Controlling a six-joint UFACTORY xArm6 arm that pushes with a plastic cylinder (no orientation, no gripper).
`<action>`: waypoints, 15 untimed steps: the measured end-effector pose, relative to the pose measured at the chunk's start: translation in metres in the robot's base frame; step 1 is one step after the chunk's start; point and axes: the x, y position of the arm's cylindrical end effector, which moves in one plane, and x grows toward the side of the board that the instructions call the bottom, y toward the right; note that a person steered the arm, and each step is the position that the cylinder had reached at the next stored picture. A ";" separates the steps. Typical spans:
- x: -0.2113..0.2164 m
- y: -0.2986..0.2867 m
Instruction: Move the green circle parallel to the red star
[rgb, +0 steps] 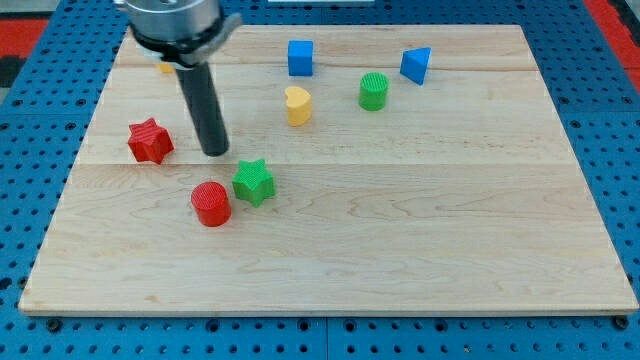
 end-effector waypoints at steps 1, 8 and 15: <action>-0.015 0.066; -0.074 0.134; -0.015 0.245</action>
